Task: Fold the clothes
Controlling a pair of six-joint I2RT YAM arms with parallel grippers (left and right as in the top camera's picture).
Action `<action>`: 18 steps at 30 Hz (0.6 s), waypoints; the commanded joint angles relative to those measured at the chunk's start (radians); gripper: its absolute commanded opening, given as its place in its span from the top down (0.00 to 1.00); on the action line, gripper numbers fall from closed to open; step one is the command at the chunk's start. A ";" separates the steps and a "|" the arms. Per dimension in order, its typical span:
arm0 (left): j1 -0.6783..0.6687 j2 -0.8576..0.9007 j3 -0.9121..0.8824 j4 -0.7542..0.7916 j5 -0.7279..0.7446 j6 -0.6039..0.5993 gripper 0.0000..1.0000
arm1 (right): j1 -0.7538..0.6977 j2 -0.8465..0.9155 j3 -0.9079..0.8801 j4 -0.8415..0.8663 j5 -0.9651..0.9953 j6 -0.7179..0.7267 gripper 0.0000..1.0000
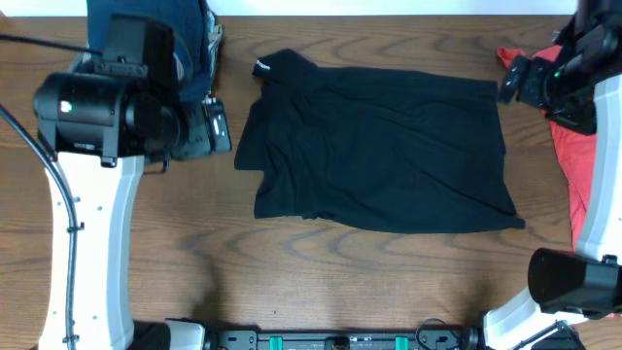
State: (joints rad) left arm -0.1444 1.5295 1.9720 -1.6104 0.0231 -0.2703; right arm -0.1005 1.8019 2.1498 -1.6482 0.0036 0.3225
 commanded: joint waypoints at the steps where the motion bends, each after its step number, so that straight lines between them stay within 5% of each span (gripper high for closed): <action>1: 0.003 -0.075 -0.117 -0.048 -0.003 -0.023 0.00 | 0.047 -0.034 -0.003 -0.029 0.090 0.067 0.01; 10: 0.003 -0.310 -0.651 0.286 0.163 -0.037 0.02 | 0.136 -0.065 -0.054 -0.037 0.143 0.103 0.01; 18: 0.003 -0.236 -1.012 0.702 0.296 0.015 0.02 | 0.167 -0.065 -0.129 0.000 0.143 0.103 0.01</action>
State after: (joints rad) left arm -0.1444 1.2602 1.0176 -0.9554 0.2436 -0.2810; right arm 0.0528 1.7515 2.0445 -1.6573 0.1280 0.4103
